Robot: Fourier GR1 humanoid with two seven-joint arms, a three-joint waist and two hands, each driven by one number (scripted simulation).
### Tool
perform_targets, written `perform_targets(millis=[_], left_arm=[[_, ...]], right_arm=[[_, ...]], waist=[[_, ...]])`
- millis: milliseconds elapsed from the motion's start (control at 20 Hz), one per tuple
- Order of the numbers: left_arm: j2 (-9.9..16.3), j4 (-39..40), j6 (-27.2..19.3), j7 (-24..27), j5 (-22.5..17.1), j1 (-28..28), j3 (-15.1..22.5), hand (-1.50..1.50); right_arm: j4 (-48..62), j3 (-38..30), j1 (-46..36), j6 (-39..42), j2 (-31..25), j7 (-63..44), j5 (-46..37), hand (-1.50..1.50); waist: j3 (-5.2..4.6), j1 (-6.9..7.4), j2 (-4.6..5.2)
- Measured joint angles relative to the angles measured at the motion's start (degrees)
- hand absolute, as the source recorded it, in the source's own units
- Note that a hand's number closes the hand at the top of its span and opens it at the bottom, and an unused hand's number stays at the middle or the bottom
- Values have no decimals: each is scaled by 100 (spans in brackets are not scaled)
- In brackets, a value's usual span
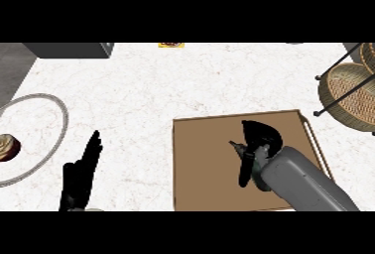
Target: Pick the eggplant from the tray and place it in the tiered basket
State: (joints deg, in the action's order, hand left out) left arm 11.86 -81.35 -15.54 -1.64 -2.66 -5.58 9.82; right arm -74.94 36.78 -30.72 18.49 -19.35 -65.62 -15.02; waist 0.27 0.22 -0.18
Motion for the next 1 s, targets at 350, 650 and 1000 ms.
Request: perform_targets(millis=[350,650,1000], left_arm=[[-20,15,21,100,6,-21,-31,0],[-60,-24,-23,42,106,-67,42,0],[-63,-50,35,66,99,-146,11,0]], right_arm=[[154,-121,143,131,21,67,51,-150],[45,-191,369,142,4,210,-152,150],[322,-247,395,86,170,527,-771,150]], waist=[[-4,-15,-1],[-9,-4,-40],[-80,8,-101]])
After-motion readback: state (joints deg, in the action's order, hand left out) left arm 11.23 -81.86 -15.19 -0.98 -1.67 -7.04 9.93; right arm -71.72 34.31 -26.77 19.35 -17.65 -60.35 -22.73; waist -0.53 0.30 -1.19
